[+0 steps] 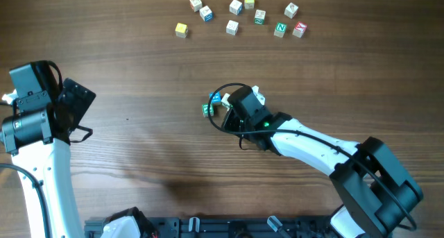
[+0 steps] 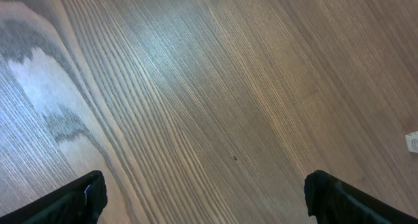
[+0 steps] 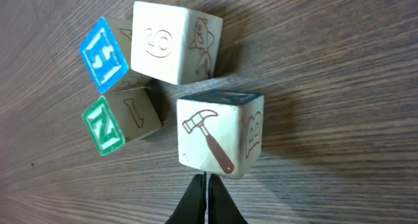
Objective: Form a circle
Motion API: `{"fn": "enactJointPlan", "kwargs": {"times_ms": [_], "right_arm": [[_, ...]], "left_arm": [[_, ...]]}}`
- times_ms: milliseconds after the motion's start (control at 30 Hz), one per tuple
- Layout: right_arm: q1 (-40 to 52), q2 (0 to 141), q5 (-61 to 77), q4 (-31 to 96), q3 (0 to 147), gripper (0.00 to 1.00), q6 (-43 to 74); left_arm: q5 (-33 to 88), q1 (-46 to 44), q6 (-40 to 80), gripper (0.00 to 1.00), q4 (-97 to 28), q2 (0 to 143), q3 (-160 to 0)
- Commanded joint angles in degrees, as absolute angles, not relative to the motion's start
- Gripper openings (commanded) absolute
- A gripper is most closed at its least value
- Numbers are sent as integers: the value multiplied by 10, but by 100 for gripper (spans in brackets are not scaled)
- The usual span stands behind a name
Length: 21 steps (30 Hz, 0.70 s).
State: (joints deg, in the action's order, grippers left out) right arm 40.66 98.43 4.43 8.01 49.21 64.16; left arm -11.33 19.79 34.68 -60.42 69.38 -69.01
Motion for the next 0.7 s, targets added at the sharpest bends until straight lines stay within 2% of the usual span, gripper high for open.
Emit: {"fn": "enactJointPlan", "kwargs": {"times_ms": [0,500,667], "right_arm": [[406,994,30,75,491,5,630],[406,994,26,75,491,5,630],[407,994,63,75,491,5,630]], "left_arm": [[-121,202,354,100,-603,696,-694],[-121,202,354,100,-603,696,-694],[-121,202,354,100,-603,696,-694]]}}
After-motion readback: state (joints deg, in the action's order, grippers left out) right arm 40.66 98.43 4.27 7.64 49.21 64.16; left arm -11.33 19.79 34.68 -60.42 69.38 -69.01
